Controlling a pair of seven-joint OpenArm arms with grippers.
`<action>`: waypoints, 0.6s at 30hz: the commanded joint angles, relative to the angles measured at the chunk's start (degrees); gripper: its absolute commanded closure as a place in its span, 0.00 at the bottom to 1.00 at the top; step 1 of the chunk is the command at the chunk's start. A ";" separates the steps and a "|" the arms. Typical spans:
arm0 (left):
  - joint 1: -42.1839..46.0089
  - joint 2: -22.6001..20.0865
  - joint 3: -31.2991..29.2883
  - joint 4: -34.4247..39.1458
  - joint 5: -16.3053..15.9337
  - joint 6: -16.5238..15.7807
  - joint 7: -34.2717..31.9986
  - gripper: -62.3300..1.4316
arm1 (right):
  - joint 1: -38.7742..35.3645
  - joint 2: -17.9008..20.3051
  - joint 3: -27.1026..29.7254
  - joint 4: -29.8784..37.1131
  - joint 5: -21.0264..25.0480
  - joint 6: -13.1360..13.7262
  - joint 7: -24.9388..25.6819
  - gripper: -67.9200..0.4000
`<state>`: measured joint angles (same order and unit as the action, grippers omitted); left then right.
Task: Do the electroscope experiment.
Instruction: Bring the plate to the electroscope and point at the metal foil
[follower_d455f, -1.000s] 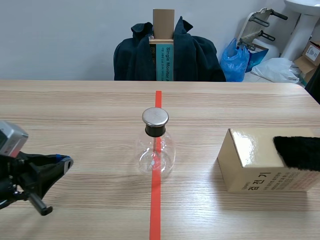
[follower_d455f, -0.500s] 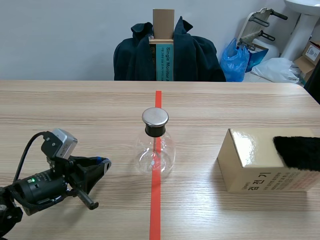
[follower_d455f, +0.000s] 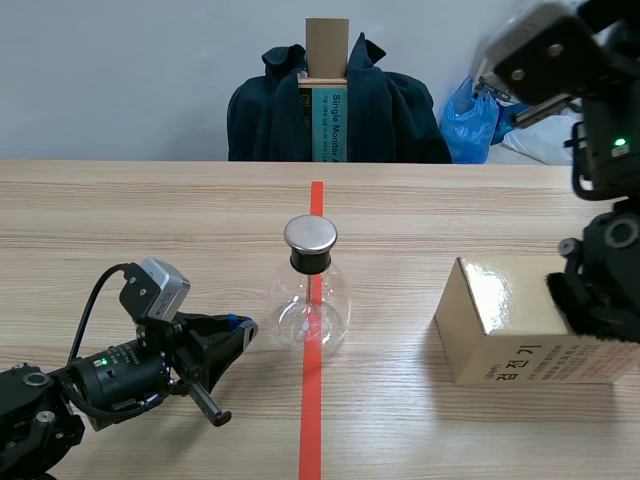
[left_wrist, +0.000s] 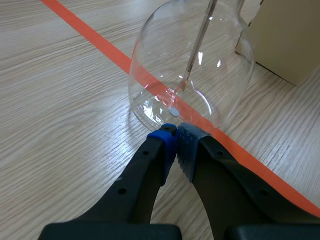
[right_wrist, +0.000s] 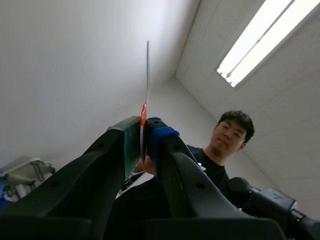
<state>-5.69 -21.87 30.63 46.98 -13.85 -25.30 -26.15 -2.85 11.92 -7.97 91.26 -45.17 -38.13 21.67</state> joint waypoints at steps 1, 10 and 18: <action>-0.20 0.26 -0.33 1.33 -0.22 -0.37 -1.92 0.91 | -0.26 1.09 -1.53 1.11 -1.36 -0.39 -1.11 0.98; -0.20 0.24 -0.33 1.33 0.00 -1.05 -2.56 0.91 | -1.46 3.50 -13.40 -5.49 -11.80 0.46 -9.27 0.98; -0.20 0.24 -0.33 1.33 0.00 -1.05 -2.58 0.91 | -2.25 5.27 -19.39 -12.09 -16.72 0.55 -11.23 0.98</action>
<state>-5.58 -21.91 30.63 46.98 -13.50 -25.80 -27.73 -5.37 16.14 -27.94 77.45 -62.17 -36.82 10.44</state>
